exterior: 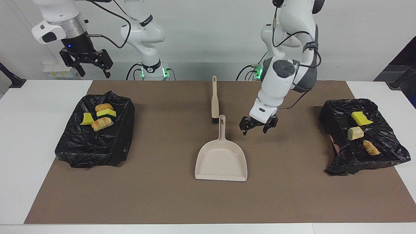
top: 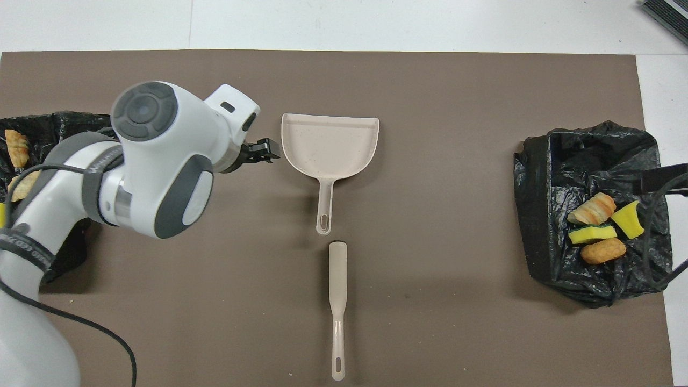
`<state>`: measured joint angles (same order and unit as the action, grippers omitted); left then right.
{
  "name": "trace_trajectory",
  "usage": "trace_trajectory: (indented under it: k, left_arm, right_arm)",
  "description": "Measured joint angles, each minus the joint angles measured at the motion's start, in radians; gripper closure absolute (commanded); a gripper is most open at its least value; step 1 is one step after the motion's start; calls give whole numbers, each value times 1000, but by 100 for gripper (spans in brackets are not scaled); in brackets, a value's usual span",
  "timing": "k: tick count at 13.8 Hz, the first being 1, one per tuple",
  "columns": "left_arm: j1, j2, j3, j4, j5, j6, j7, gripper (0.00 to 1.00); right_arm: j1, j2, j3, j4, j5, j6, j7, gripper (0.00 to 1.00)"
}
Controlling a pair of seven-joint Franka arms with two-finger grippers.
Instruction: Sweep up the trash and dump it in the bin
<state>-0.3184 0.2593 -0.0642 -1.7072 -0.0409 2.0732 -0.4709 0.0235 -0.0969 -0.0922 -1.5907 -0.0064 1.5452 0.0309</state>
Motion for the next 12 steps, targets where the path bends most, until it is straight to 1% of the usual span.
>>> trace_trajectory:
  k: [2, 8, 10, 12]
  left_arm:
    - [71, -16, 1, 40, 0, -65, 51, 0]
    - [283, -86, 6, 117, 0, -288, 323, 0]
    - [336, -111, 8, 131, 0, -343, 398, 0]
    - [366, -139, 8, 132, 0, -379, 439, 0]
  right_arm:
    - [-1, 0, 0, 0, 0, -3, 0, 0]
    - [1, 0, 4, 0, 0, -3, 0, 0]
    - [5, 0, 10, -1, 0, -3, 0, 0]
    - [7, 0, 10, -2, 0, -3, 0, 0]
